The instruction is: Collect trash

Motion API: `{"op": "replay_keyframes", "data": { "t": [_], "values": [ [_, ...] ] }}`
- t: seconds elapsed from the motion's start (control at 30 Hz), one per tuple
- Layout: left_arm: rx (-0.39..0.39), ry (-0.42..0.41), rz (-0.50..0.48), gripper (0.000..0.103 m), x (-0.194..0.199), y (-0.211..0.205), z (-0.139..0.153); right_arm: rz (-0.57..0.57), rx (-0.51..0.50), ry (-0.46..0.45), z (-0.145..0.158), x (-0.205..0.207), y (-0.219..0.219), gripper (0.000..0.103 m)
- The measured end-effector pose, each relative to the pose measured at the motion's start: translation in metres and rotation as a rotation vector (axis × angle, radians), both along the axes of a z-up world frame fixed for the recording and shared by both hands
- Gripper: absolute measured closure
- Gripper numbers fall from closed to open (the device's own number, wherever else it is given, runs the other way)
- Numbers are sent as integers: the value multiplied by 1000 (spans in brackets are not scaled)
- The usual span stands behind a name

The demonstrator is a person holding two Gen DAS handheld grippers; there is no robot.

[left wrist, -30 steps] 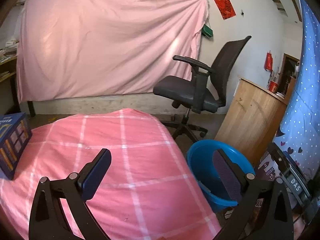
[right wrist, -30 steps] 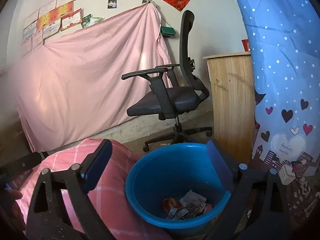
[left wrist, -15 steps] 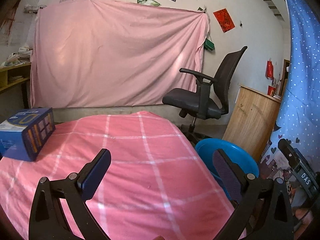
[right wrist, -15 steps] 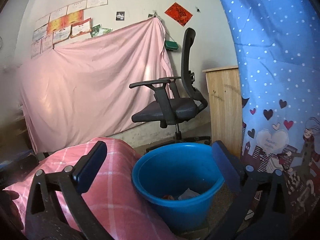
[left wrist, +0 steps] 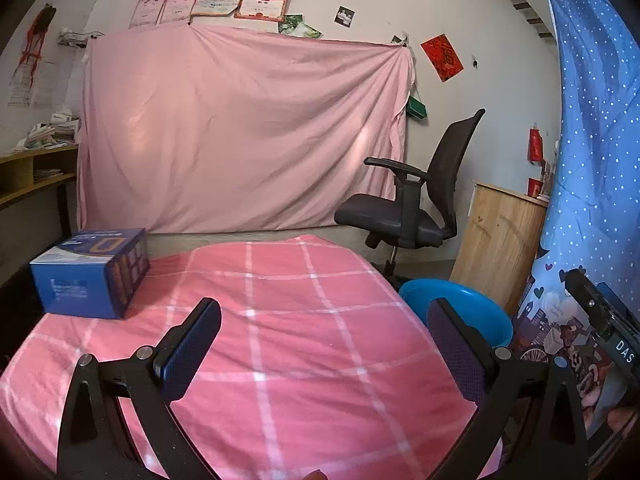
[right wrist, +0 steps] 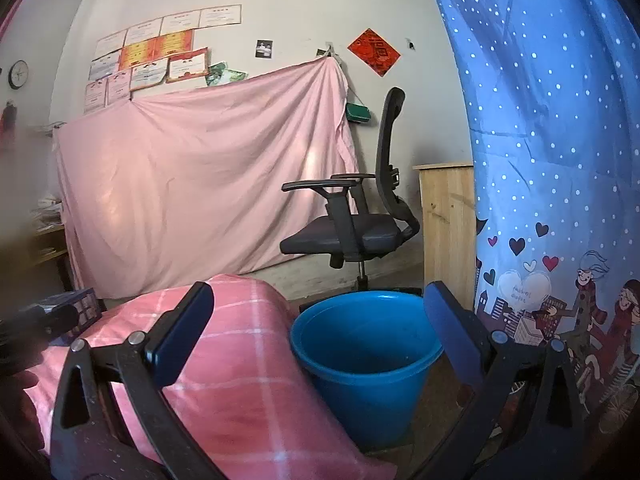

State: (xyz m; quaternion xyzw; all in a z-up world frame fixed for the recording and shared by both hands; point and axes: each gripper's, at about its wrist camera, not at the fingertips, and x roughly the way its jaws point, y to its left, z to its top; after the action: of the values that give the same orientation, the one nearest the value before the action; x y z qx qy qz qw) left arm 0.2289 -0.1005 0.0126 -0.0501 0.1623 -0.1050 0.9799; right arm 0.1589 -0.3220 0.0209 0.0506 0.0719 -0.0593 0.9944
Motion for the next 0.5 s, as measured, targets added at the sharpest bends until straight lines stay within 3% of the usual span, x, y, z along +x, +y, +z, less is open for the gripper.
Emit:
{"op": "replay_keyframes", "data": {
  "t": [0.33,0.5],
  "values": [
    [-32,-5,40,2,-35,37,-3,32,-6,11,6,-33,39,0],
    [-13,-7,62,2,-49,49,-3,55,-18,12,9,-45,55,0]
  ]
}}
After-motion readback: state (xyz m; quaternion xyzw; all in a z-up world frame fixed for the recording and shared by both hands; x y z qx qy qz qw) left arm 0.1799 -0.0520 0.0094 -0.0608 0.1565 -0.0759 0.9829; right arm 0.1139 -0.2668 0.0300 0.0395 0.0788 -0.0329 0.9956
